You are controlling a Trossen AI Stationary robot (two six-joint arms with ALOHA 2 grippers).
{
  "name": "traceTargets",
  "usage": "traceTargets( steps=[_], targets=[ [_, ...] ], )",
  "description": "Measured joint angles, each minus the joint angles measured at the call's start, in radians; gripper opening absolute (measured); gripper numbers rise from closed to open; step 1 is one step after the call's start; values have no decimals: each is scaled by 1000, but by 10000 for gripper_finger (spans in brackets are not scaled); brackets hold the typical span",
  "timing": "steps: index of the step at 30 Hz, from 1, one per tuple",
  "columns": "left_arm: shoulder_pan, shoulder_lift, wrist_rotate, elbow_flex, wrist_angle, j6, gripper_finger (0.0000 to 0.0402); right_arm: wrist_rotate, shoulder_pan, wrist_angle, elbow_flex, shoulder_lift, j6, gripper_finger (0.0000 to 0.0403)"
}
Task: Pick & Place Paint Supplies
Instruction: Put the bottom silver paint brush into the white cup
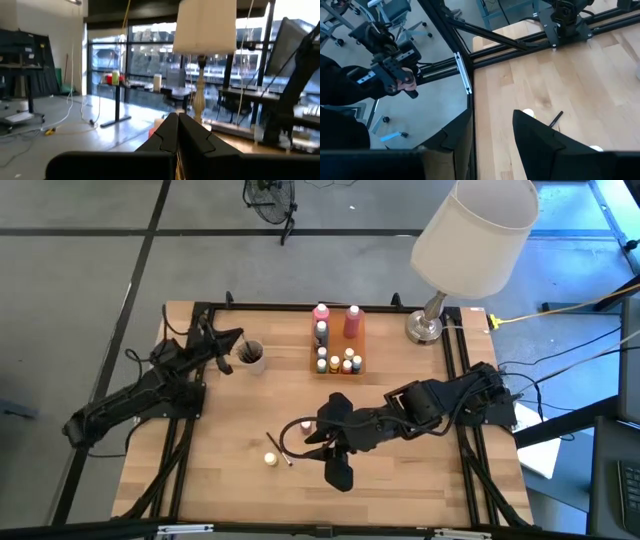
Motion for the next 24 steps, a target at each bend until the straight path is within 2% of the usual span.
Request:
traceTargets(
  steps=[8,20,24],
  targets=[
    [53,8,118,-4,-43,80,2,-11,-17,-2,0,0,0,144],
    [62,49,122,-4,-87,118,2,-75,-48,-2,0,0,0,144],
    [61,49,171,-4,-86,107,2,-75,-48,-1,0,0,-2,144]
  ],
)
